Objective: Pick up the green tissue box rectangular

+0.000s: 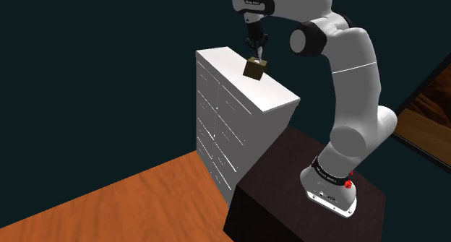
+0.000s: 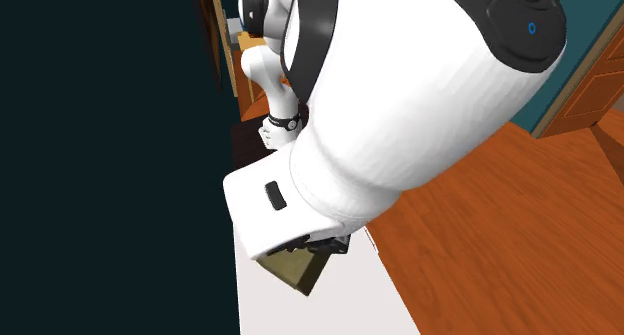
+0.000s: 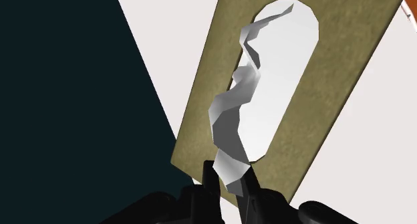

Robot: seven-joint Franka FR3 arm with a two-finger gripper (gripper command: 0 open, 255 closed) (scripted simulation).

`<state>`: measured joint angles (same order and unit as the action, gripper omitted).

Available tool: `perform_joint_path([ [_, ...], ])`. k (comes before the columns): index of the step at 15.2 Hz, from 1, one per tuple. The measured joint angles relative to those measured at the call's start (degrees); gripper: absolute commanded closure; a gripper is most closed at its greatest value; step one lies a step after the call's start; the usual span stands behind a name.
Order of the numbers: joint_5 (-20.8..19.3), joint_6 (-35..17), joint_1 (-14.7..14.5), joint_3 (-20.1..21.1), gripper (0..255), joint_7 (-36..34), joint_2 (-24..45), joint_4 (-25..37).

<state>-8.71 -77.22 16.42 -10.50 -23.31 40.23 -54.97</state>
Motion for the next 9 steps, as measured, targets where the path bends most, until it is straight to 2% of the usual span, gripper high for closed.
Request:
perform_joint_path([
  [4,0.1,3.9,0.0,0.0,255,0.5,1.2,5.1],
  [9,0.2,10.1,0.8,-0.3,255,2.0,4.8,15.2],
])
